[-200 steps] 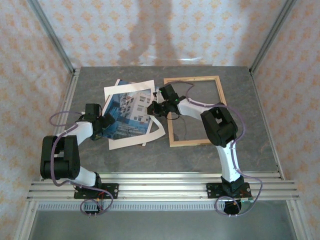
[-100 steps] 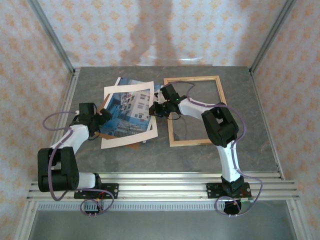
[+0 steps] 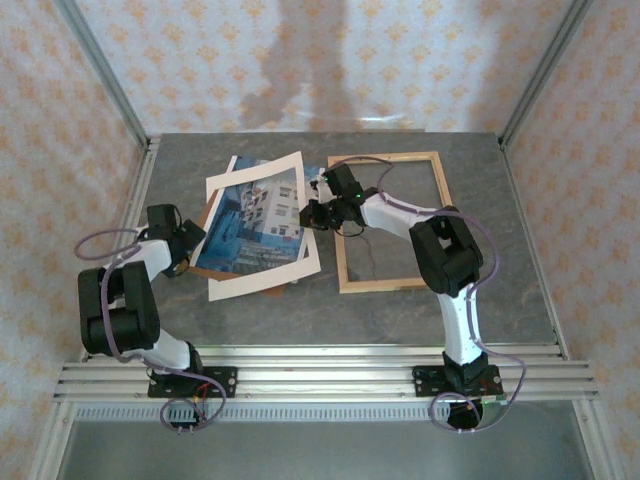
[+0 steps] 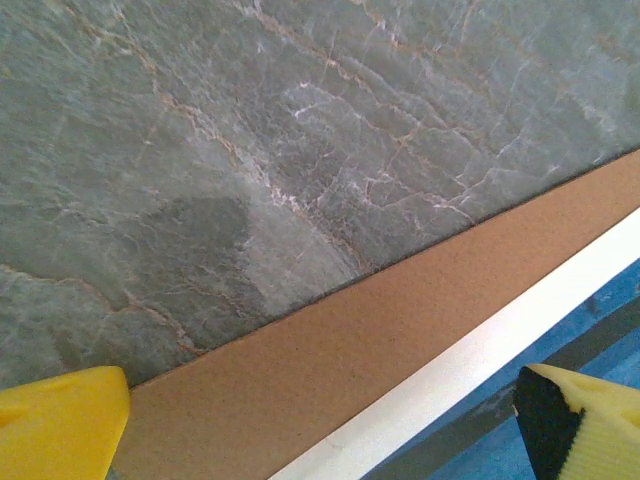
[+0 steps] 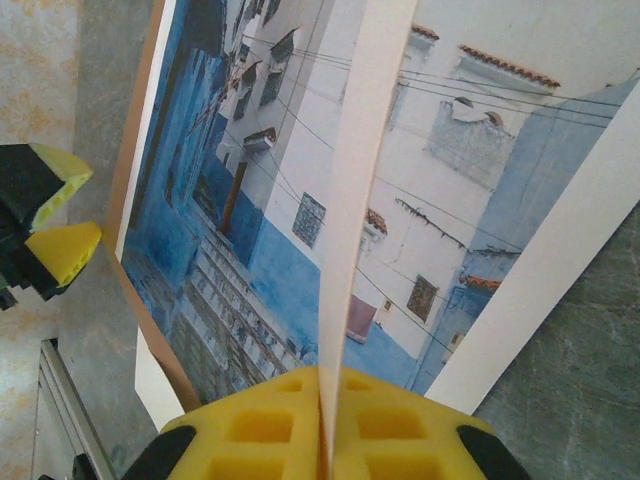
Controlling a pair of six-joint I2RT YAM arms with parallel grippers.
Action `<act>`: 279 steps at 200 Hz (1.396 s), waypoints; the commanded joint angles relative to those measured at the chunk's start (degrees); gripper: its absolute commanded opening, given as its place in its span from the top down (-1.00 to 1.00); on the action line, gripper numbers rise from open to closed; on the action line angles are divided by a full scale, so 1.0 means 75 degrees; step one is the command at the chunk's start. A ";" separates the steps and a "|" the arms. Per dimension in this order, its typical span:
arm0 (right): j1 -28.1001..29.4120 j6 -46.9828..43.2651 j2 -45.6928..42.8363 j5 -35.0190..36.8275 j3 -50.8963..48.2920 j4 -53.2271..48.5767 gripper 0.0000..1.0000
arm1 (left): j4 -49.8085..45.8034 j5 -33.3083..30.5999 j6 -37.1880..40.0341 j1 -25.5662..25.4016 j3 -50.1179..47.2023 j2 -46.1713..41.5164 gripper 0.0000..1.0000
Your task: Put the photo into the frame
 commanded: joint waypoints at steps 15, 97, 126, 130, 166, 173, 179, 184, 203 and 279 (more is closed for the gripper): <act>-0.0028 0.0012 -0.0175 -0.0099 0.0028 0.0181 0.82 | 0.0429 0.0687 0.0082 0.0029 0.0188 0.0466 -1.00; 0.0101 0.0311 -0.0069 -0.0267 0.0263 0.0428 0.82 | 0.0792 0.1743 -0.0486 -0.0986 -0.0553 0.0008 -1.00; 0.0122 0.0442 -0.0075 -0.0353 0.0497 0.0396 0.82 | 0.0652 0.1823 -0.0602 -0.1118 -0.0786 -0.0538 -1.00; 0.0127 0.0465 -0.0081 -0.0368 0.0538 0.0383 0.82 | 0.0584 0.1796 -0.0591 -0.1121 -0.0786 -0.0654 -1.00; 0.0189 0.0504 -0.0072 -0.0266 0.0844 0.0150 0.81 | -0.0010 0.1434 -0.0231 -0.1110 -0.0595 -0.1205 -1.00; 0.0206 0.0558 0.0007 -0.0283 0.0903 0.0142 0.81 | -0.0064 0.1468 -0.0205 -0.1111 -0.0549 -0.1193 -1.00; 0.0234 0.0620 0.0074 -0.0318 0.0913 0.0185 0.81 | -0.0111 0.1489 -0.0191 -0.1110 -0.0524 -0.1185 -1.00; 0.0258 0.0685 0.0118 -0.0330 0.0913 0.0260 0.81 | -0.0112 0.1493 -0.0190 -0.1113 -0.0508 -0.1173 -1.00; 0.0390 0.0833 0.0278 -0.0285 0.0955 0.0412 0.81 | -0.0250 0.1470 -0.0172 -0.1021 -0.0454 -0.1228 -1.00; 0.0829 0.1325 0.0835 -0.0356 0.1633 0.0764 0.81 | -0.0629 0.1165 -0.0220 -0.0414 -0.0430 -0.2126 -1.00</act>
